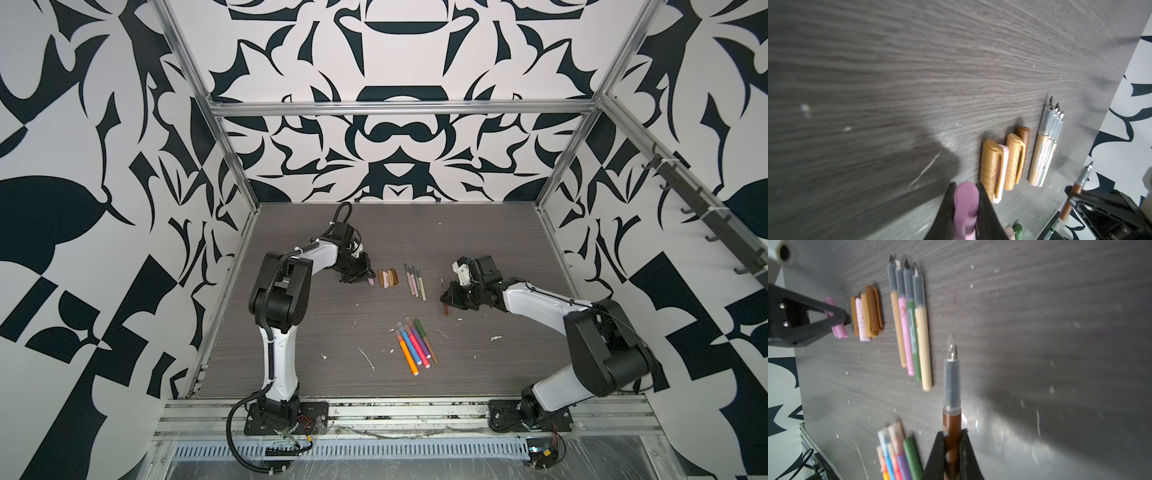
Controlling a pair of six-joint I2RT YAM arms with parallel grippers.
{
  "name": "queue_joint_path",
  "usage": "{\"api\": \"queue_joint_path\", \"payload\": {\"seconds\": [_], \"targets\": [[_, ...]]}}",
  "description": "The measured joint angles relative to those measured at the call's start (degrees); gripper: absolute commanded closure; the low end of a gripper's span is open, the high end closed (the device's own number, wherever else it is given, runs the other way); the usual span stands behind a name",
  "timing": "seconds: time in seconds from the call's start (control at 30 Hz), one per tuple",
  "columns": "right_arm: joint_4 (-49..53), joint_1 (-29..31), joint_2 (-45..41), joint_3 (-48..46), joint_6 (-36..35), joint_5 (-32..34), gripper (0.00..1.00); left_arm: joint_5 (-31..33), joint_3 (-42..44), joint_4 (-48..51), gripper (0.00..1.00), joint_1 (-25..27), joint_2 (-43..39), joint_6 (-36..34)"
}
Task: Open the pen caps
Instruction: 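Lay the pink cap by the caps and brown pen by the pens, opening both grippers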
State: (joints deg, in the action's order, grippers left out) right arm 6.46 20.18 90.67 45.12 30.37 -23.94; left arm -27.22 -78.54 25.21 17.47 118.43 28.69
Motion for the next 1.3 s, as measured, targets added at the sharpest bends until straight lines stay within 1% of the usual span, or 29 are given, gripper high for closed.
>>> {"api": "queue_joint_path", "payload": {"seconds": [0.1,0.33,0.8,0.87,0.93,0.97,1.0,1.13,1.3], "targets": [[-1.6,-0.2,5.1,2.7,-0.7,-1.6,1.00,-0.7,-1.0,0.0,0.76,0.0,0.8,-0.1],[-3.9,-0.3,12.6,8.5,-0.8,-4.3,1.00,-1.7,-1.7,0.0,0.74,0.0,1.2,0.0],[-5.1,-0.3,17.1,12.1,-0.9,-6.8,1.00,-2.6,-1.7,-0.1,0.74,0.2,1.2,0.6],[-5.1,-0.3,17.7,12.8,-0.9,-7.0,0.93,-2.7,-1.6,-0.1,0.74,0.3,1.0,0.9],[-5.2,-0.3,18.3,13.5,-0.9,-7.2,0.78,-3.5,-0.8,-0.3,0.74,0.3,0.2,1.6],[-5.3,-0.3,18.6,13.7,-0.7,-7.1,0.72,-3.9,-0.3,-0.5,0.74,0.3,-0.3,1.8],[-5.6,-0.3,18.6,13.8,-0.6,-7.4,0.69,-4.2,0.3,-0.7,0.74,0.3,-1.1,2.2],[-6.2,-0.3,18.3,14.0,-0.8,-7.1,0.61,-5.2,3.7,-0.9,0.74,0.6,-6.0,3.4],[-3.4,-0.3,16.3,14.1,-1.4,-5.7,0.61,-6.8,7.8,-1.2,0.74,0.8,-13.9,4.3]]}}
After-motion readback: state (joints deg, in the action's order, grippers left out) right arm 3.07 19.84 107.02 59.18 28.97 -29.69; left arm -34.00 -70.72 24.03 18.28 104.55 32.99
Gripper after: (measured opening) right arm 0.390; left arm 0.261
